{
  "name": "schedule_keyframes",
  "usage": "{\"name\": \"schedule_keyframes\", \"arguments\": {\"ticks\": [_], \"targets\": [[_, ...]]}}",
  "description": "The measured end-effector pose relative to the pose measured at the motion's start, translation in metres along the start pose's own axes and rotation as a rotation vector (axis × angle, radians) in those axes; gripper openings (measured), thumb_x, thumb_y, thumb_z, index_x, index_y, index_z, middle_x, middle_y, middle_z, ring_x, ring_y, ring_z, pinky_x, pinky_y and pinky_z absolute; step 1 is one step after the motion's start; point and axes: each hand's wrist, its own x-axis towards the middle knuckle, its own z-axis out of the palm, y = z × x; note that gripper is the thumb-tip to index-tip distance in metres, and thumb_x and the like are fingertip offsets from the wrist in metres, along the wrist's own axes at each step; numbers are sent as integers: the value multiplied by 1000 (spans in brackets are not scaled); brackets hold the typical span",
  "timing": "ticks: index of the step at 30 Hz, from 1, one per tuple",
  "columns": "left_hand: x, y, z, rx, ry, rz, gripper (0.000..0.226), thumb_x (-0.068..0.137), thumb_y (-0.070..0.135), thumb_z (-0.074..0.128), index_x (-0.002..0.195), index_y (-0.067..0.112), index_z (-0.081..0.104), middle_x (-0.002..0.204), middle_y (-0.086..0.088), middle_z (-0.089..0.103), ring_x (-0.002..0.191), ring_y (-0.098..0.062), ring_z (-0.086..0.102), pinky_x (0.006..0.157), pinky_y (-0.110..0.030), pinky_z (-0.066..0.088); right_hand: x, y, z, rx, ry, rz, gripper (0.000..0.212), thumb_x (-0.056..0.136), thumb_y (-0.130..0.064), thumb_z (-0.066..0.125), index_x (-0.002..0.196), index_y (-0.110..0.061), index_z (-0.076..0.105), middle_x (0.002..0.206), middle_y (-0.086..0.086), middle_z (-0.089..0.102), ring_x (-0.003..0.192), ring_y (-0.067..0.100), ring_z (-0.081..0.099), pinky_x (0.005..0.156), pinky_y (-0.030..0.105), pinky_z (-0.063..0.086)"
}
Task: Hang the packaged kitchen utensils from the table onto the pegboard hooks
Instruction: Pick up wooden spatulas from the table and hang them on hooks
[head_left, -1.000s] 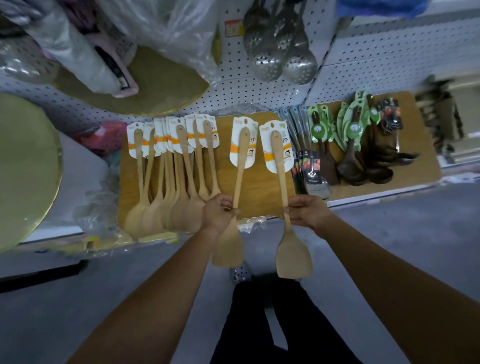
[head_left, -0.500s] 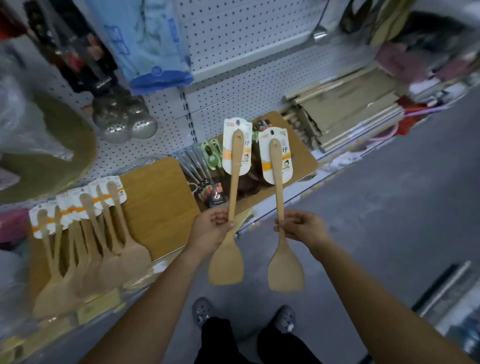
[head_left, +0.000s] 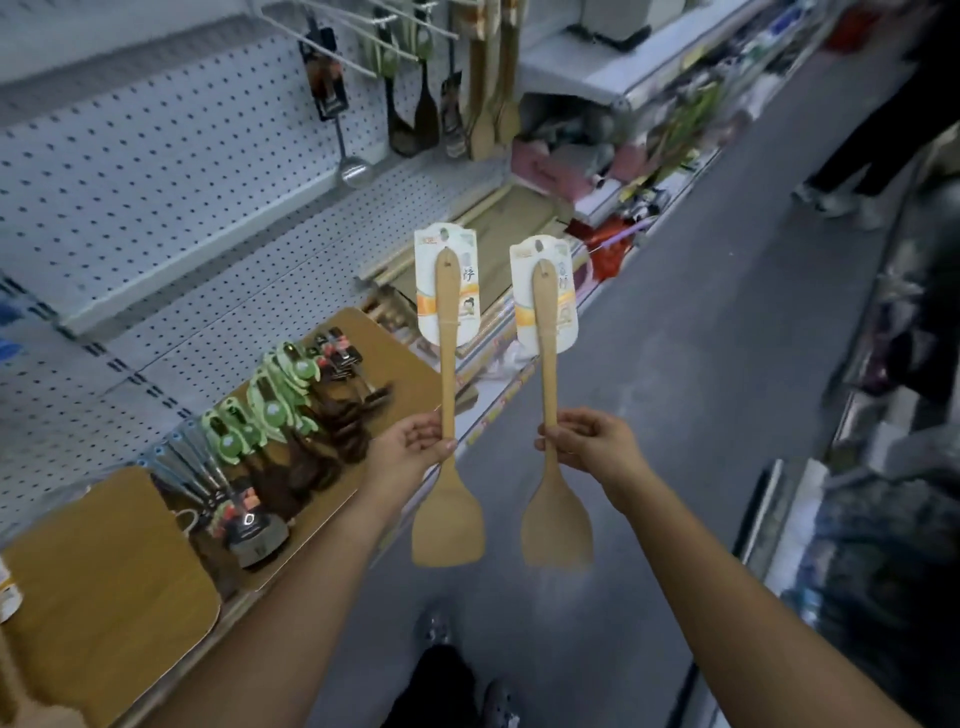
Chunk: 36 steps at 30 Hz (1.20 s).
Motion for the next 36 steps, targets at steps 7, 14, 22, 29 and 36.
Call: {"name": "schedule_keyframes", "arguments": {"ticks": [7,14,22,29,36], "targets": [[89,30,78,-28,-124,26,32,77,0,79,105,11,67,98,-8,72,92,-19,70,77,-24,58,65,-40,-56,68,84,-42,15,90,-1,70,105,-1,67,99,19,76,91,36,74,84,44,61],[183,49,134,-30,-180,6,30,77,-4,78,101,10,67,92,-5,71,86,-17,69,73,-23,57,134,-85,-107,92,174,-18,21,89,-1,71,109,4,66,101,20,75,90,33,75,81,39,62],[261,74,190,-49,-160,3,29,77,-3,78,102,10,71,98,-13,72,95,-27,68,85,-39,57,213,-129,-159,84,155,-8,20,91,-2,70,110,2,66,100,18,76,91,32,75,83,39,62],[311,102,259,-60,-25,29,25,83,-2,73,104,11,69,94,-7,73,89,-21,69,78,-32,57,308,-174,-221,45,-4,-24,13,91,-2,69,103,-2,69,100,17,76,91,31,75,78,36,62],[352,141,327,-106,148,33,25,82,-2,73,103,11,68,96,-11,73,89,-24,70,77,-33,57,388,-236,-278,-33,-173,-57,18,89,-3,71,107,0,70,96,17,77,89,30,76,75,36,62]]}}
